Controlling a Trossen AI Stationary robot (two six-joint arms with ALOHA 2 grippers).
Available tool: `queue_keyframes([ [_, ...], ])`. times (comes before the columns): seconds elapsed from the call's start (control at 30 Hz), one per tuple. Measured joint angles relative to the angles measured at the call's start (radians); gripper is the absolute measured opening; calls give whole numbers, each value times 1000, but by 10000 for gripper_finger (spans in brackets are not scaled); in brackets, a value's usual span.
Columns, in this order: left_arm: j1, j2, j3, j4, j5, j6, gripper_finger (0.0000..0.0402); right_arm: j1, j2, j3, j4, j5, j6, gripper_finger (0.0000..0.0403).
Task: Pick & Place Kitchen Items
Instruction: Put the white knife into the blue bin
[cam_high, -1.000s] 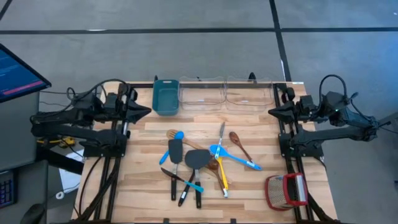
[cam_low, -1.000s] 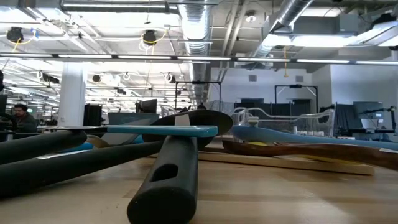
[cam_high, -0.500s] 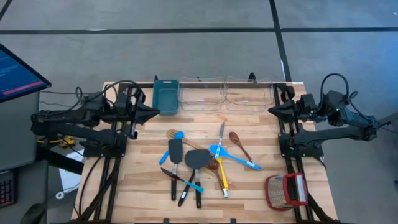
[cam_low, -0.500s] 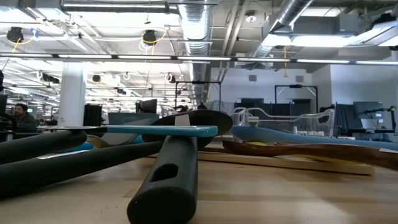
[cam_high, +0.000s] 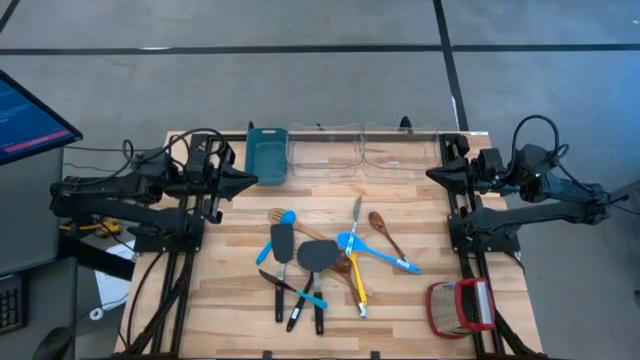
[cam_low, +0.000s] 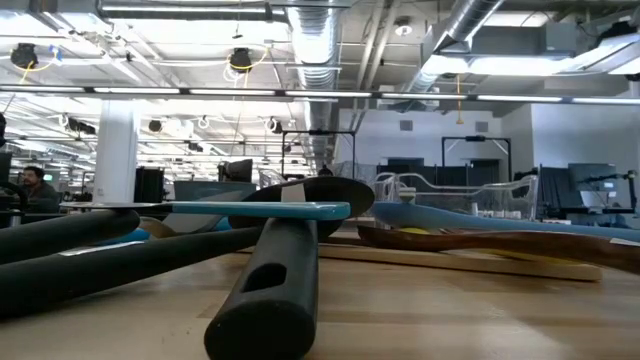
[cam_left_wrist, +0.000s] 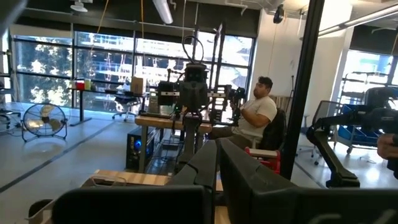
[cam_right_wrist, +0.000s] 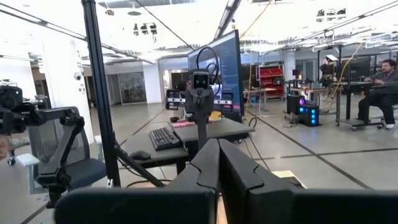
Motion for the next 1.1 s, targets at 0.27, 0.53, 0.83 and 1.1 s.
queue_keyframes([
  [0.27,0,0,0,0,0,0,8,0,43,0,20,4,0,0],
  [0.53,0,0,0,1,0,0,8,-1,100,33,16,6,9,0],
  [0.83,0,0,0,1,0,0,8,-1,201,202,-116,5,0,0],
  [1.1,0,0,0,1,0,0,8,-3,337,361,-280,3,-151,0],
])
